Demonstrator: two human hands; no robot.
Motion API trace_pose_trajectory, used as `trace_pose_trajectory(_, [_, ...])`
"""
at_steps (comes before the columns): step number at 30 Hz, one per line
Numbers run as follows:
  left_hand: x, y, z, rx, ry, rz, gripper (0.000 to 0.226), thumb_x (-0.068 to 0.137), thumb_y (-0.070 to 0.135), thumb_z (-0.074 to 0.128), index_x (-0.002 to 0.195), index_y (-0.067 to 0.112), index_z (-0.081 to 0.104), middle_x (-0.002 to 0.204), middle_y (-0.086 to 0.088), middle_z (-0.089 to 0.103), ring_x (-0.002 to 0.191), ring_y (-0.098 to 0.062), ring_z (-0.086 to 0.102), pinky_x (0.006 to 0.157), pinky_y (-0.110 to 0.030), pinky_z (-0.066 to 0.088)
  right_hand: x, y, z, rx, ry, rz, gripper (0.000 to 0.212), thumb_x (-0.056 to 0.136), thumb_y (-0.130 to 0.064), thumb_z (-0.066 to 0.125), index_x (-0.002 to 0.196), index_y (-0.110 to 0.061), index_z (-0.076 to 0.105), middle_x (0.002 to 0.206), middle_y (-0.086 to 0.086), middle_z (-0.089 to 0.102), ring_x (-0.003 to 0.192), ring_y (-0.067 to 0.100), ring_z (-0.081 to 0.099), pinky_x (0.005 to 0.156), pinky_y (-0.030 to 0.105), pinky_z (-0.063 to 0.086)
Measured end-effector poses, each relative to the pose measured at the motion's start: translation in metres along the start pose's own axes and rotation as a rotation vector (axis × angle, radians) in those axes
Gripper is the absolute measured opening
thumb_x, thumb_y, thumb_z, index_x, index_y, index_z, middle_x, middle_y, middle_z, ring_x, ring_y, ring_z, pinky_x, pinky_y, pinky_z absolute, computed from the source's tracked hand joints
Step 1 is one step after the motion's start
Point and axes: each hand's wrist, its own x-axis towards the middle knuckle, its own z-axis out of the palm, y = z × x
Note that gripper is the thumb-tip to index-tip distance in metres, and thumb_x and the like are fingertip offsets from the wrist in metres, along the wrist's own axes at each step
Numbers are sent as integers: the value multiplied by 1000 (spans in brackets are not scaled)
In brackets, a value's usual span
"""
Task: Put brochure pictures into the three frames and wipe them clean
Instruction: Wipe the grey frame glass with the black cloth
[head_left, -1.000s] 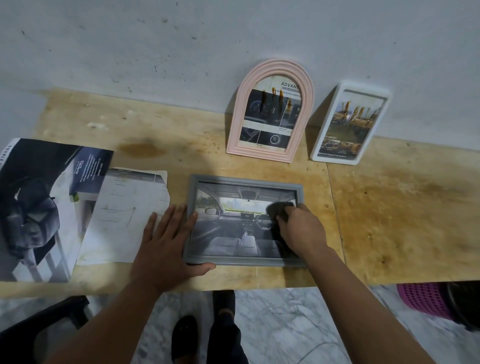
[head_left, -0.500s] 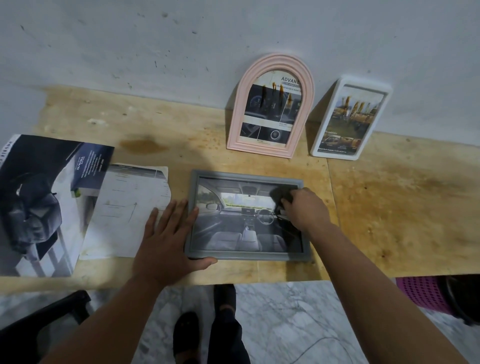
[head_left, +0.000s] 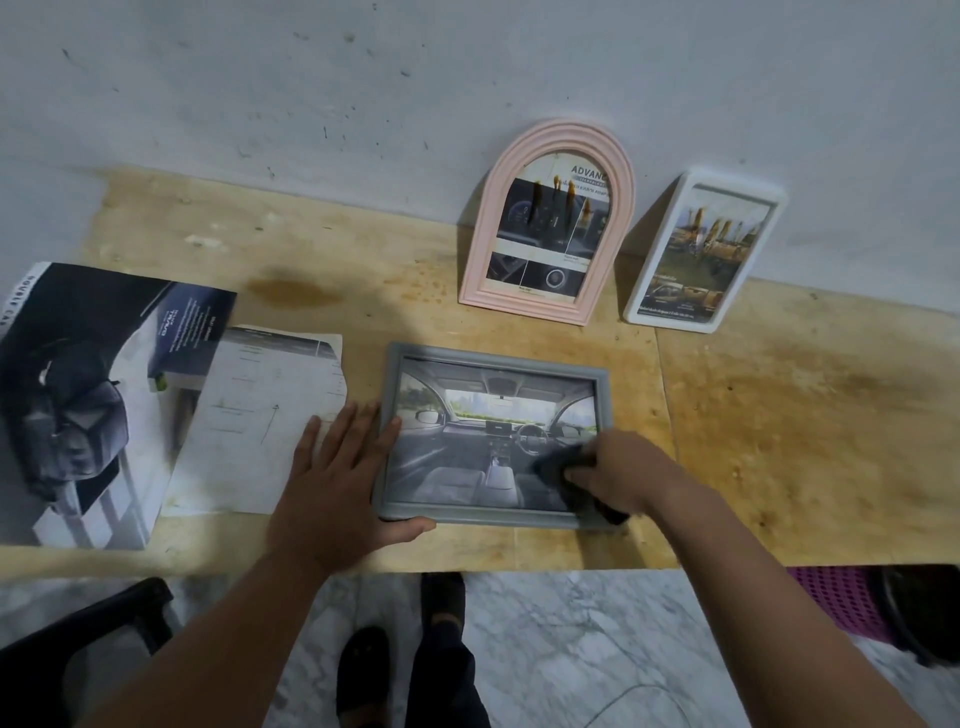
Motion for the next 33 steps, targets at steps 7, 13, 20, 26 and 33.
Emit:
trace_pose_trajectory(7, [0,0,1,12,-16,-12,124,67,99,47,160,18,33,170,-12,23,158,-30,18,125,-61,17,39,-18,21,0,410,-12,38,103,-36,52,134,-17,59,128,13,56,95,33,66,74,38,53])
trace_pose_trajectory(13, [0,0,1,-1,14,-3,122,68,98,48,159,17,36,168,-12,26,158,-30,21,124,-61,20,-6,-12,46,-77,175,-237,37,101,-40,54,131,-20,64,117,7,65,95,28,66,73,34,51])
trace_pose_trajectory(20, [0,1,1,-11,-9,-14,123,67,99,47,160,19,34,170,-10,22,158,-29,18,125,-61,17,35,8,-13,229,271,-137,26,98,-35,63,118,-22,73,101,7,72,82,22,67,68,31,50])
trace_pose_trajectory(26, [1,0,2,-3,-48,-30,124,67,100,45,162,22,28,171,-9,18,159,-28,13,126,-60,13,34,-19,44,42,452,-99,42,103,-35,51,141,-18,56,126,13,57,92,34,66,73,39,55])
trace_pose_trajectory(33, [0,0,1,-5,-40,-35,126,65,100,48,161,21,31,170,-10,22,159,-28,16,125,-61,15,-24,-6,55,33,162,-390,40,98,-41,57,135,-26,63,124,0,59,100,28,66,78,35,52])
